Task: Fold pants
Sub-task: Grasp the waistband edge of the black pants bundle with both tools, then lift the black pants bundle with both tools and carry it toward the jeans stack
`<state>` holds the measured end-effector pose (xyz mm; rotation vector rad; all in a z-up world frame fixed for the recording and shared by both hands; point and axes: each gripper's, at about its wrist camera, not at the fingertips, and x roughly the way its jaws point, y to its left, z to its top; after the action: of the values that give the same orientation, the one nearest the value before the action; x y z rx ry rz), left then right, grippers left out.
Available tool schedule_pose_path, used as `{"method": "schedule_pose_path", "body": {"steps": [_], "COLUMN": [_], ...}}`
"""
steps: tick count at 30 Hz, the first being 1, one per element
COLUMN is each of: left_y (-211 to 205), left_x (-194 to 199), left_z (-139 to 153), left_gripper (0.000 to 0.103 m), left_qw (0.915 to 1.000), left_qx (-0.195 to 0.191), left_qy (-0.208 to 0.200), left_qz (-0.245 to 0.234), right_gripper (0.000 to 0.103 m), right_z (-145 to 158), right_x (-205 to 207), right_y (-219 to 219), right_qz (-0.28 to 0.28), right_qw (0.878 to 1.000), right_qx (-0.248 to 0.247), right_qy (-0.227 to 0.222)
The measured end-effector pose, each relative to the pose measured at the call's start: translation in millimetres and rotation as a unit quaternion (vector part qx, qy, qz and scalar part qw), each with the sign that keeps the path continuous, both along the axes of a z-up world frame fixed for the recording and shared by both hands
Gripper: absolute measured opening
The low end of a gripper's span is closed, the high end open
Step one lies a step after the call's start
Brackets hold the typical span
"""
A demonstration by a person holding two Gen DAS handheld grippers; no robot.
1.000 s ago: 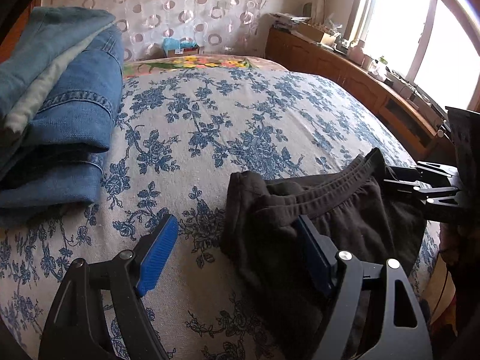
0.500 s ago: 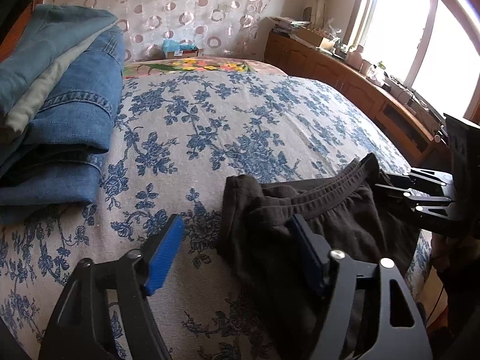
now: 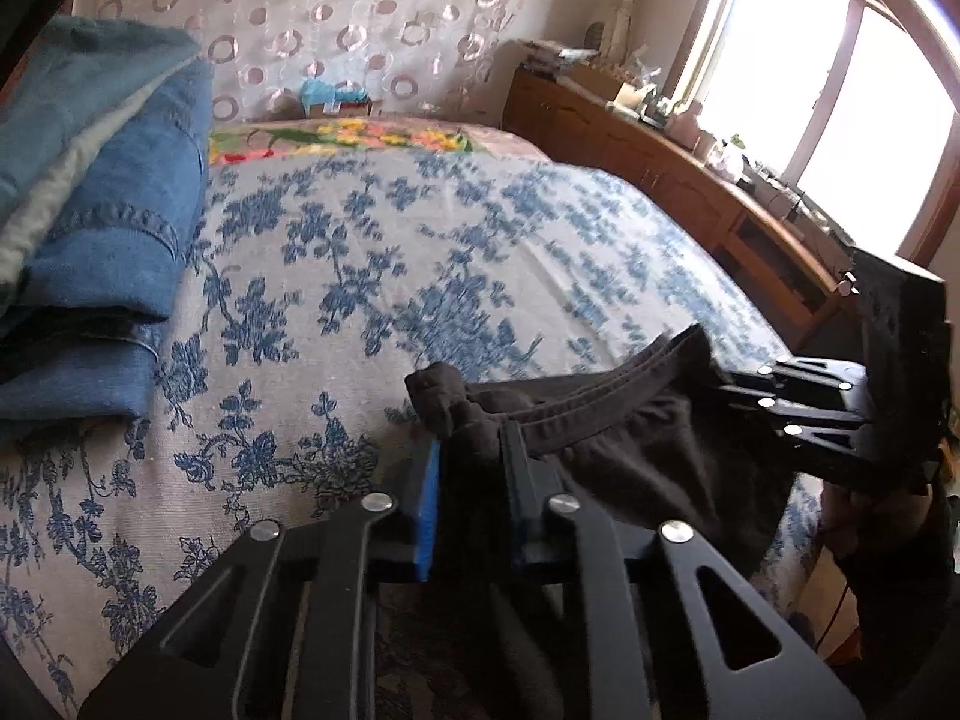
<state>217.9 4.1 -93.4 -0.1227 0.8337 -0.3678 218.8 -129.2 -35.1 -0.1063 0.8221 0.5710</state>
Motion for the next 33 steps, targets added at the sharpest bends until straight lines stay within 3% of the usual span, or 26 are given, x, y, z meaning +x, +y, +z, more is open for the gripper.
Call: {"method": "schedule_pose_path", "body": {"steps": [17, 33], "left_y": [1.9, 27.0], "left_x": [-34.8, -58.2], "left_z": [52.3, 100.0], "left_gripper": [0.015, 0.015], "left_qw": [0.9971, 0.9894], "left_qx": [-0.009, -0.007], "left_qy": [-0.076, -0.141], "left_qz": [0.001, 0.034], "right_gripper": [0.015, 0.015], "right_z": [47.3, 94.1], "right_x": [-41.5, -55.3], "right_y": [-13.0, 6.5], "right_qz": [-0.001, 0.033], "right_qw": [0.997, 0.988], "right_qx": [0.041, 0.033], "right_qy": [-0.069, -0.145]}}
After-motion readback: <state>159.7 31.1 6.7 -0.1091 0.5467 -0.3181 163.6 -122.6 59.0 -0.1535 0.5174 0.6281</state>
